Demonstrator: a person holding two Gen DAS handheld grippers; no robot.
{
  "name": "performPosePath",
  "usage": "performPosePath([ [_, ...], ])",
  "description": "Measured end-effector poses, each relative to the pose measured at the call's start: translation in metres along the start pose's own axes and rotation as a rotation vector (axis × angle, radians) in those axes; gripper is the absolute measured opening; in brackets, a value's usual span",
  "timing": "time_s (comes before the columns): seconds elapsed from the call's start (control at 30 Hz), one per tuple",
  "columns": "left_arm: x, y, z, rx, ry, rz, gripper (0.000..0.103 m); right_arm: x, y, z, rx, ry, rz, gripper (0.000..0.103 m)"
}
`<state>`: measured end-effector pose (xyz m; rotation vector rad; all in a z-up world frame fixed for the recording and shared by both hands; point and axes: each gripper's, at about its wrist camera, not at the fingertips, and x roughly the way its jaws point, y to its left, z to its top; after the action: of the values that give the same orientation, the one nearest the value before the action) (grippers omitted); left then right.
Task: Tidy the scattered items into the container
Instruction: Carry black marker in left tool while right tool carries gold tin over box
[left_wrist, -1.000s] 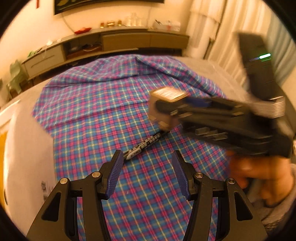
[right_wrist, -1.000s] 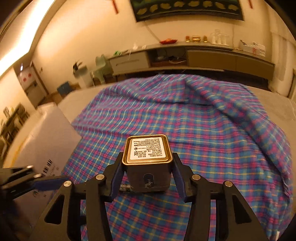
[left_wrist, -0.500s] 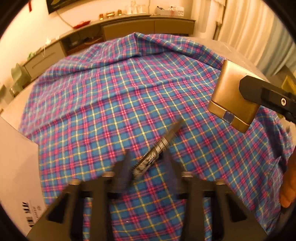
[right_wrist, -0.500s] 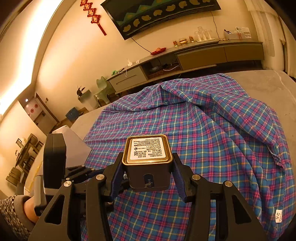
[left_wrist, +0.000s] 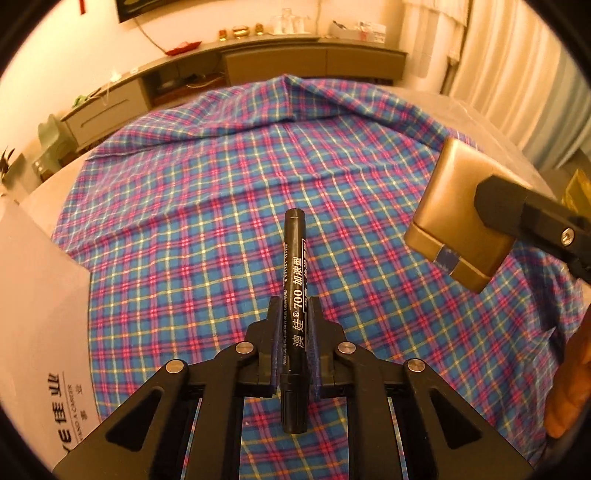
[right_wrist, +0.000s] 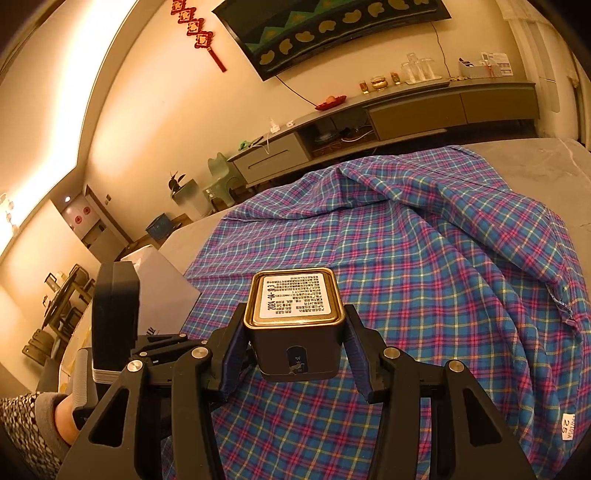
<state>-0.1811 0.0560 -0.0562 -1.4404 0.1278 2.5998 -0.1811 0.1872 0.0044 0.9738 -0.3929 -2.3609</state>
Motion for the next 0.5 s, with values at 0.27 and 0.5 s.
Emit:
performPosePath([
  [0.27,-0.046,0.000,-0.013,-0.040,-0.049,-0.033,0.013,-0.010,0.023,0.000,-0.034,-0.010,0.041,0.050],
  [0.5,-0.080,0.002,-0.040,-0.062,-0.060,-0.067,0.013,-0.023,0.053,-0.010,-0.073,0.002,0.068,0.050],
])
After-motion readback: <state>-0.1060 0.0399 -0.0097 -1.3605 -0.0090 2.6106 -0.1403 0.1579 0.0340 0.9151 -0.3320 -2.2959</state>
